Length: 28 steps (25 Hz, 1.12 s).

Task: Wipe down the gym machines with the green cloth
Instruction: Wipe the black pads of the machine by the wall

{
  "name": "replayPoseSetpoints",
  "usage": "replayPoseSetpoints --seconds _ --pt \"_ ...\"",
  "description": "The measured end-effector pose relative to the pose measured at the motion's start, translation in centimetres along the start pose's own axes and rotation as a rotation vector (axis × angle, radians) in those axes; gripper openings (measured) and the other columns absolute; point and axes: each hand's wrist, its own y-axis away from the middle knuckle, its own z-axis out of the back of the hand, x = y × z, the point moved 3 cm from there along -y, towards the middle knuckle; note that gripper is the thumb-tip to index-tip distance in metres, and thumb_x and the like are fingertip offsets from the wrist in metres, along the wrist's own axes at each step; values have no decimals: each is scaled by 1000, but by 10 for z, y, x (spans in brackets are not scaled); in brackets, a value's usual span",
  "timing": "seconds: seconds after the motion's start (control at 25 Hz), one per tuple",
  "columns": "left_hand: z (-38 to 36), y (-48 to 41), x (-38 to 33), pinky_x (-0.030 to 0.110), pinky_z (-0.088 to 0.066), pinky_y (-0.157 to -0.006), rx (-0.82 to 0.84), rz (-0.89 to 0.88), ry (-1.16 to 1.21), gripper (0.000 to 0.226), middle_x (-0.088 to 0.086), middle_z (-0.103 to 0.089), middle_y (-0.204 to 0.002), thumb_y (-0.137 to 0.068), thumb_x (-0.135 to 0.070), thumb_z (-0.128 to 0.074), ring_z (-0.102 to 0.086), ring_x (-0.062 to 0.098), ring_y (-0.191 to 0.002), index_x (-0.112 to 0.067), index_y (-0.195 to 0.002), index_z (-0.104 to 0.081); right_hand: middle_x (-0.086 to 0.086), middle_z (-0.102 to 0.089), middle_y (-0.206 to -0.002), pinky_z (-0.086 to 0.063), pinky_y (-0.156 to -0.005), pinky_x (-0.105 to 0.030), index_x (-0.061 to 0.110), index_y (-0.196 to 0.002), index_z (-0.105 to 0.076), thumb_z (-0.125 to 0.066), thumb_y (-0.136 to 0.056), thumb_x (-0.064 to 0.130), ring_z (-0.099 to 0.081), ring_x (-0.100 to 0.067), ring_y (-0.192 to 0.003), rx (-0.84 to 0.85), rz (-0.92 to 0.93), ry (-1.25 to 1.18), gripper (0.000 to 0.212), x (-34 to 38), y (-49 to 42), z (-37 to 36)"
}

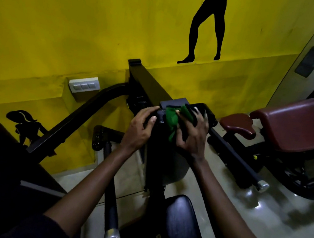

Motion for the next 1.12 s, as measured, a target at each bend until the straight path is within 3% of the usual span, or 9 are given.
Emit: replayPoseSetpoints --seconds 0.12,0.32,0.4,0.52,0.68,0.8,0.92,1.04,1.12 --pt "-14 -3 -11 31 -27 -118 78 -71 -175 41 -3 -45 -152 -104 -32 -49 -34 11 -144 -19 -143 -52 -23 -60 -120 -35 -111 -47 16 -112 -73 -56 -86 34 -51 -34 -122 11 -72 8 36 -22 -24 10" --pt "-25 1 -19 35 -12 -124 101 -156 -350 49 4 -36 -158 -102 -26 -54 -23 15 -150 -13 -148 -44 -23 -52 -132 -42 -106 -52 24 -120 -69 -53 -92 38 -44 -37 -131 -25 -487 -225 34 -52 -10 9" --pt "-25 4 -23 35 -17 -124 102 -191 -370 49 6 -40 -155 -100 -21 -57 -28 16 -148 -9 -146 -46 -20 -49 -137 -40 -108 -50 26 -127 -64 -52 -95 53 -43 -35 -132 -51 -579 -335 43 -46 -5 9" --pt "-22 5 -29 35 -19 -124 110 -153 -372 49 3 -42 -153 -99 -20 -59 -29 13 -147 -9 -146 -47 -17 -40 -146 -33 -115 -43 25 -141 -49 -63 -84 68 -35 -36 -139 10 -490 -251 72 -33 7 10" --pt "-22 7 -35 33 -20 -123 77 -114 -304 49 0 -45 -150 -97 -17 -62 -32 12 -146 -9 -144 -50 -20 -43 -142 -44 -106 -51 31 -134 -55 -65 -85 50 -39 -36 -137 35 -556 -328 53 -52 -1 11" --pt "-21 7 -37 34 -20 -123 80 -78 -266 50 -4 -43 -150 -97 -17 -62 -31 10 -146 -12 -144 -49 -16 -50 -136 -51 -97 -40 32 -129 -59 -61 -86 39 -51 -30 -126 -56 -627 -480 44 -63 -3 13" --pt "-23 8 -38 37 -20 -124 74 -45 -250 50 -4 -43 -150 -97 -16 -62 -30 10 -147 -13 -144 -48 -14 -57 -131 -48 -89 -27 31 -134 -55 -55 -92 49 -55 -26 -117 -94 -767 -566 46 -60 7 4" --pt "-25 8 -39 39 -20 -123 49 -31 -243 49 -3 -44 -150 -96 -14 -63 -31 11 -147 -13 -144 -49 -24 -43 -147 -34 -99 -18 16 -150 -42 -55 -99 45 -45 -32 -133 -64 -1010 -671 60 -62 24 -3" --pt "-25 9 -40 40 -20 -123 36 -20 -226 49 -1 -45 -150 -96 -13 -62 -31 12 -147 -12 -143 -50 -27 -29 -156 -30 -110 -27 11 -156 -29 -52 -100 45 -33 -35 -144 19 -1111 -706 69 -67 32 -4"
